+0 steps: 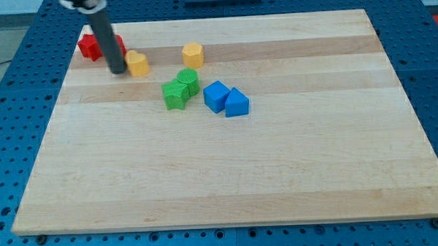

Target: Move the green blocks to the bottom of yellow hexagon

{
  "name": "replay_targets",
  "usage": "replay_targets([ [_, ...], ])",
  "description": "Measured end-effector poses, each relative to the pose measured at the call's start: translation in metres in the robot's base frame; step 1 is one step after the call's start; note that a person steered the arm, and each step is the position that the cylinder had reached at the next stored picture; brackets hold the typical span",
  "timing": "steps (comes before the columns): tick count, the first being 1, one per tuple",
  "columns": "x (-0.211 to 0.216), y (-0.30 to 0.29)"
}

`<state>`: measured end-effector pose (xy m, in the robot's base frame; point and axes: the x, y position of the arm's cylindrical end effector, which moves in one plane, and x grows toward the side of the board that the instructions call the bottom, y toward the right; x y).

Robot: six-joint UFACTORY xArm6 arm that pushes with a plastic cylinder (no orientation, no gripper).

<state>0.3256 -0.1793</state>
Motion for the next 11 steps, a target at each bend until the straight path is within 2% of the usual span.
replay_targets([
  [2, -0.005, 0.087],
  [3, -0.008, 0.087],
  [4, -0.016, 0.127],
  [8, -0.006, 0.124],
  [9, 0.001, 0.083],
  [11, 0.008, -0.079],
])
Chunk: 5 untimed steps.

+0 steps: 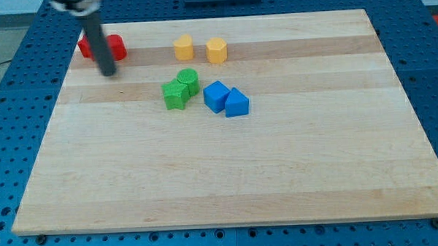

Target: Move the green blocks to the bottom of yellow hexagon

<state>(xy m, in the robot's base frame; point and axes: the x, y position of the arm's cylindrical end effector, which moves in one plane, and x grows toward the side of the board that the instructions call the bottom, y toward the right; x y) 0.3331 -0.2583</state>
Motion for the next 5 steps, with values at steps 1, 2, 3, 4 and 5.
replay_targets([
  [1, 0.007, -0.024],
  [2, 0.012, -0.046],
  [3, 0.05, -0.019],
  [4, 0.075, 0.073],
  [5, 0.082, 0.1],
])
